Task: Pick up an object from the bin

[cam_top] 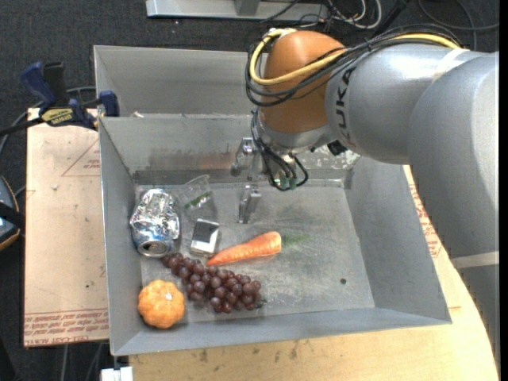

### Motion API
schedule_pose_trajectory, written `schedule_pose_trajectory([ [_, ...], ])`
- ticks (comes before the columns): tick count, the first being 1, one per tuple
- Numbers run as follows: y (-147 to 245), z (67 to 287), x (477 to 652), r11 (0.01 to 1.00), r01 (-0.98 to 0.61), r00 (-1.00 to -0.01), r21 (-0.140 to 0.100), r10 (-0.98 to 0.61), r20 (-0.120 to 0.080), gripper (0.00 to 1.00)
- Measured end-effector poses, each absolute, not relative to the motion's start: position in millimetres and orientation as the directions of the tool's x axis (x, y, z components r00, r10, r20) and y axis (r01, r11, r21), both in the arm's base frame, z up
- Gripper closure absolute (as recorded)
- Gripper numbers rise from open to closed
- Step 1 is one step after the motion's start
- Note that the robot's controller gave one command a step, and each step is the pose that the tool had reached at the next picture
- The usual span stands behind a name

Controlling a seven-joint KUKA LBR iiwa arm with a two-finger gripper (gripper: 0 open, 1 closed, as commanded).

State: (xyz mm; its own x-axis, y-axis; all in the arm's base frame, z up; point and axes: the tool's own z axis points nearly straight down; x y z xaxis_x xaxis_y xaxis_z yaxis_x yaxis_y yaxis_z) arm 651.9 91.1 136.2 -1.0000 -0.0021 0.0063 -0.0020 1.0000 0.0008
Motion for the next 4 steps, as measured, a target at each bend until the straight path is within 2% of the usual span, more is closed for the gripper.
schedule_pose_trajectory([
  [1, 91, 142, 653.6, 1.000, -0.001, -1.000, 0.001, -0.001, -0.001, 0.00],
  [2, 76, 90, 624.3, 0.980, -0.198, -0.980, 0.001, -0.198, -0.006, 0.00],
  [3, 73, 96, 611.8, 0.973, -0.232, -0.973, 0.001, -0.232, -0.002, 0.00],
  [4, 52, 99, 589.8, 0.968, -0.251, -0.968, 0.000, -0.251, 0.001, 0.00],
])
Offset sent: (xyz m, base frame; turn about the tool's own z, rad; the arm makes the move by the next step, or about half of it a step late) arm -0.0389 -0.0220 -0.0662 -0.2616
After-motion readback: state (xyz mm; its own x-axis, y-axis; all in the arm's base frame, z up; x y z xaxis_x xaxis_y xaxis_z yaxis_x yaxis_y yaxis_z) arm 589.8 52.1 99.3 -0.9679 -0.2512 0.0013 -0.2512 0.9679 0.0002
